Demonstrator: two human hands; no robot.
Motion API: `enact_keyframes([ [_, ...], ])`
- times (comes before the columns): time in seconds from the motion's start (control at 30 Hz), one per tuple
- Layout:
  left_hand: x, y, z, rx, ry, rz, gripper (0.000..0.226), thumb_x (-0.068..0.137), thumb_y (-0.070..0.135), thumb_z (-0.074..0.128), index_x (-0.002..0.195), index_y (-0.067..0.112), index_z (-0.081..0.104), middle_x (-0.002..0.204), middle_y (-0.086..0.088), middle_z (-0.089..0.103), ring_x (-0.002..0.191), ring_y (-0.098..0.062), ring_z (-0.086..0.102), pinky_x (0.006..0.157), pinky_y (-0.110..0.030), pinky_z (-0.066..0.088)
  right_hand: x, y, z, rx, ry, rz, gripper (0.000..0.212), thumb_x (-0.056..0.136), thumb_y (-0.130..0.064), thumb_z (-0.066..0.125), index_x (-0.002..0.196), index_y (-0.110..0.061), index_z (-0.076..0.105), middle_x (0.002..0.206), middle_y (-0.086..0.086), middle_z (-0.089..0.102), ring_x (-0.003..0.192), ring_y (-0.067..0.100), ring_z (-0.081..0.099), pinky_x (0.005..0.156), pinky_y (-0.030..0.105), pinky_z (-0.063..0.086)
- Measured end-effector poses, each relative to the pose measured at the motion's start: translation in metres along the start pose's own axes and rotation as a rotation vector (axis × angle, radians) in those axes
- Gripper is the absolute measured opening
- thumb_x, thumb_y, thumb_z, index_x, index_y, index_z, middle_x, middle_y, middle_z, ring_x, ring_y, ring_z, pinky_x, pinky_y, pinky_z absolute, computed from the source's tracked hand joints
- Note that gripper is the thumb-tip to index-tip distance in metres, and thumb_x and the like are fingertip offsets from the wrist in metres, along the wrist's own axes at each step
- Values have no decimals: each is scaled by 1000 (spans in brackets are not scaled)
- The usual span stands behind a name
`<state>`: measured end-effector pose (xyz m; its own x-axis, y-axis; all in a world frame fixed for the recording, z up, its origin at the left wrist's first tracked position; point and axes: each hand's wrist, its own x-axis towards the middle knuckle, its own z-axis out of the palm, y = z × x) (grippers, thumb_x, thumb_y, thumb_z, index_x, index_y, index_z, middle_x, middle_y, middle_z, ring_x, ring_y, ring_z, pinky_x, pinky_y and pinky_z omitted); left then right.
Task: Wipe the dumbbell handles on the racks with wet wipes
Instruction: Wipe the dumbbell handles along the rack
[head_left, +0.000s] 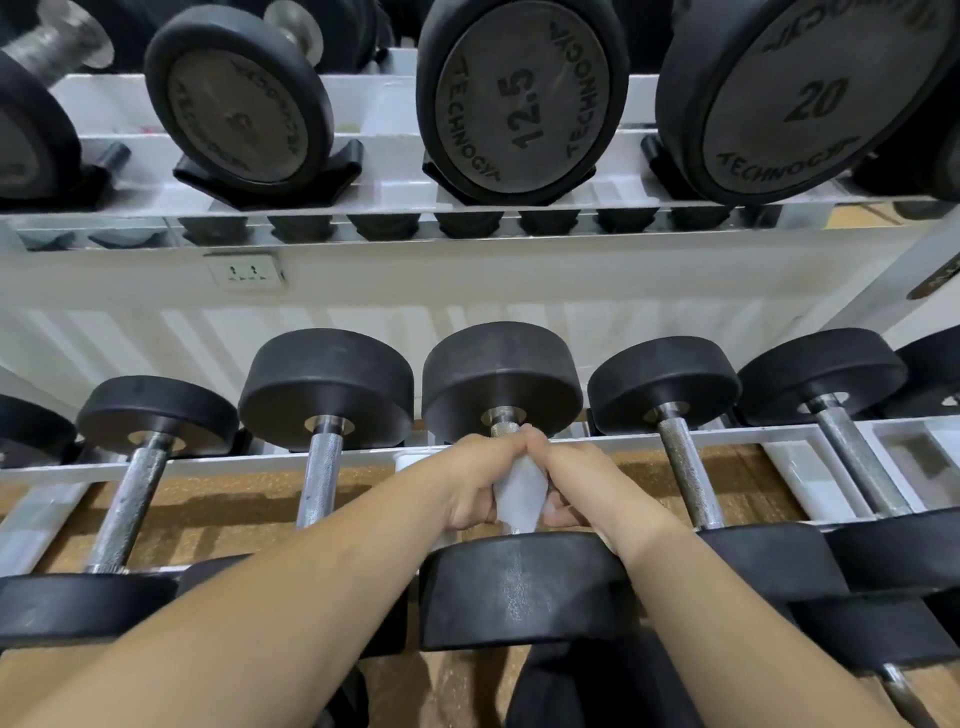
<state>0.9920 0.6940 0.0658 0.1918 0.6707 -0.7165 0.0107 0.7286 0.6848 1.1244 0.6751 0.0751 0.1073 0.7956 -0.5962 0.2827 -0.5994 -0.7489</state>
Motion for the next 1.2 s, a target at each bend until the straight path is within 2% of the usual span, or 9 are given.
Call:
enact_keyframes([
  [0.13,-22,2,-28,10,-162,-91,78,100,73,19,121,15,67,102,-8,74,85,-24,69,70,-33,54,-4,9,-2,10,-145,-74,28,85,-27,83,104,-9,76,90,10,80,87,27,78,90,50,61],
  [0.23,-41,5,-34,345,-15,-24,83,102,70,18,119,5,67,98,-12,73,75,-26,67,70,-33,54,-1,9,0,-45,-117,-72,29,79,-24,88,102,-9,78,87,8,80,82,25,78,88,48,62],
  [0.33,-51,4,-44,625,122,119,66,105,60,25,119,9,64,106,-8,74,86,-24,74,85,-39,57,0,8,-3,47,-30,-45,35,76,-17,89,107,-9,74,93,12,79,84,28,78,82,48,64],
  [0.53,-44,-7,-57,584,197,256,33,104,39,47,106,13,67,101,-5,72,87,-19,71,74,-33,56,12,-11,-4,144,-5,-70,27,84,2,78,109,-5,71,98,16,78,90,31,77,83,54,63],
  [0.63,-37,-11,-54,564,150,376,17,95,20,62,94,5,71,84,-6,69,75,-17,63,70,-32,56,13,-11,0,138,-64,1,25,92,-4,72,117,-7,69,105,14,77,95,29,76,88,50,62],
  [0.73,-37,-12,-50,471,56,406,23,99,24,66,98,3,74,85,-10,73,74,-13,67,74,-27,61,7,-2,0,208,-221,109,27,103,-20,62,124,-4,65,112,19,76,104,31,74,95,48,59],
  [0.87,-32,-11,-40,400,81,268,22,98,23,66,97,1,72,85,-20,75,73,-24,74,78,-40,65,7,0,-5,254,-291,173,32,103,-30,60,119,-3,65,98,18,78,81,27,78,78,42,64],
  [1.0,-25,-20,-26,243,132,189,23,96,24,71,98,1,71,94,-26,76,79,-37,76,78,-47,65,10,3,-6,349,-206,184,25,102,-15,61,122,-1,65,96,21,77,79,32,77,64,44,63],
  [1.2,-16,0,-32,131,229,322,16,96,8,63,80,9,67,83,-17,65,75,-26,63,77,-43,61,28,-14,13,453,-17,46,29,101,-10,62,128,1,59,105,22,75,90,34,76,83,54,61],
])
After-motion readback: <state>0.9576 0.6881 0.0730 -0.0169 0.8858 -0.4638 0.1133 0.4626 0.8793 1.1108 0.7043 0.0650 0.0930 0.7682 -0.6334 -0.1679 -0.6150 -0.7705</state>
